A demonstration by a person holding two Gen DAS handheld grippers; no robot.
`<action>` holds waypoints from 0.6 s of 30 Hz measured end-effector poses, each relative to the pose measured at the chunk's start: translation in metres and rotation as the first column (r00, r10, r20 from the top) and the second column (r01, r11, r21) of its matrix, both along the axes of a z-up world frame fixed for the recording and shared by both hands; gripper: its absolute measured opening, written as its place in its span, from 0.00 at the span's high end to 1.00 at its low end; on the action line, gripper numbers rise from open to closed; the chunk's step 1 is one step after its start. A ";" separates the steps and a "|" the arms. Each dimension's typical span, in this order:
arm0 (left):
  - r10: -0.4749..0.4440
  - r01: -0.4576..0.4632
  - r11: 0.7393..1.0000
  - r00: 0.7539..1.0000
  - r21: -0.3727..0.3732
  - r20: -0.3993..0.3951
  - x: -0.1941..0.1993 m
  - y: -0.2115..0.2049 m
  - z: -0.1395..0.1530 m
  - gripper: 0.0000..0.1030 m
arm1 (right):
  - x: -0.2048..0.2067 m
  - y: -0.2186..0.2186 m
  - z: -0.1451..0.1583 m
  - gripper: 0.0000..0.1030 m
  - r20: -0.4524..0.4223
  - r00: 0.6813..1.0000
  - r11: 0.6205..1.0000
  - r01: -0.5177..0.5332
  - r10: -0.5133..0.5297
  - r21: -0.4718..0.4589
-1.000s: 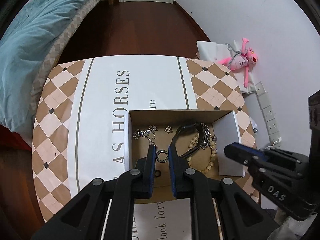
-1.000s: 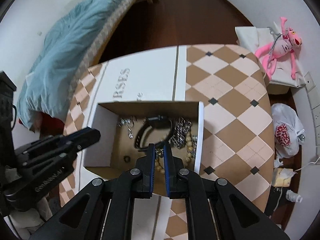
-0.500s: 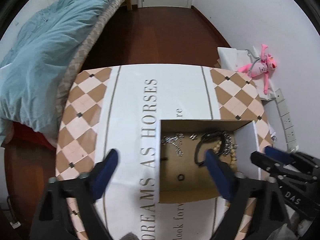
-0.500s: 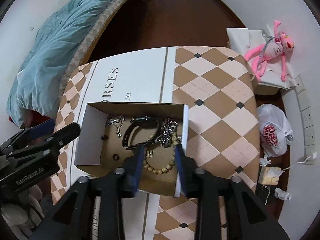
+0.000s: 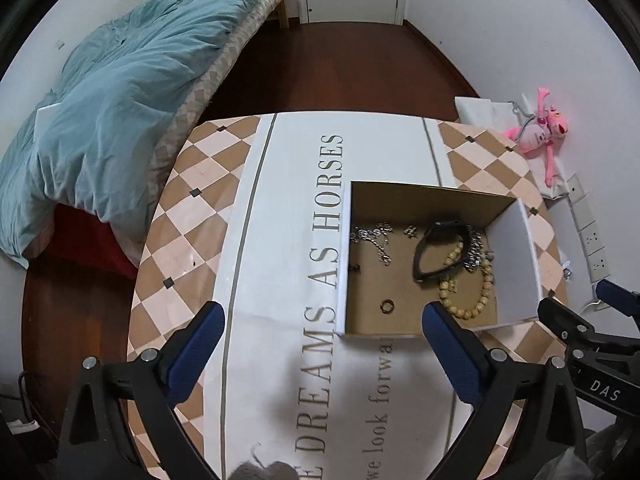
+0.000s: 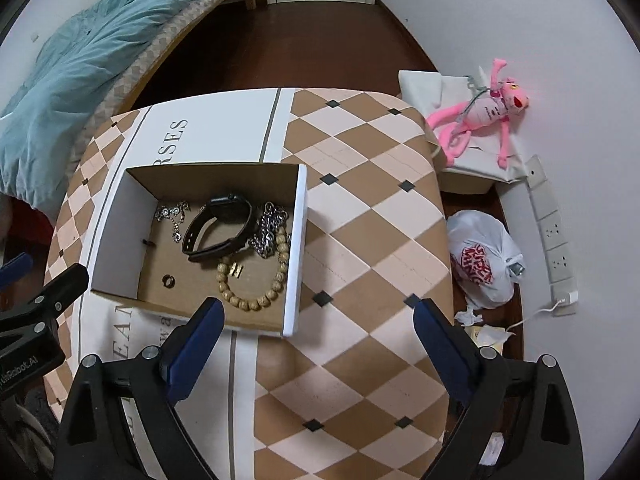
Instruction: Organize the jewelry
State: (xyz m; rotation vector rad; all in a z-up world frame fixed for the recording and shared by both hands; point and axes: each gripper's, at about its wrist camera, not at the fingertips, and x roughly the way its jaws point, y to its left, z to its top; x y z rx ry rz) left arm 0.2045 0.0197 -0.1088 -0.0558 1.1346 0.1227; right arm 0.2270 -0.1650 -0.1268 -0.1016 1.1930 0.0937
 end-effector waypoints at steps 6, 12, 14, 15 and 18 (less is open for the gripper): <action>-0.013 0.013 1.000 0.997 -0.007 0.074 -0.029 -0.011 0.035 0.02 | -0.034 -0.005 0.034 0.06 0.081 0.997 1.000 0.021 -0.020 -0.007; -0.014 0.013 1.000 0.984 0.008 0.175 -0.070 -0.021 0.079 0.02 | -0.079 -0.013 0.083 0.06 0.183 0.983 1.000 0.032 -0.031 -0.001; -0.006 0.006 1.000 0.980 0.004 0.199 -0.082 -0.021 0.092 0.02 | -0.097 -0.016 0.101 0.06 0.218 0.975 0.999 0.037 -0.038 0.008; -0.006 0.006 1.000 0.977 0.004 0.214 -0.090 -0.021 0.100 0.02 | -0.106 -0.017 0.111 0.06 0.235 0.971 0.999 0.039 -0.040 0.011; -0.007 0.002 1.000 0.966 0.018 0.260 -0.110 -0.024 0.123 0.02 | -0.132 -0.020 0.137 0.02 0.288 0.957 0.999 0.038 -0.040 0.015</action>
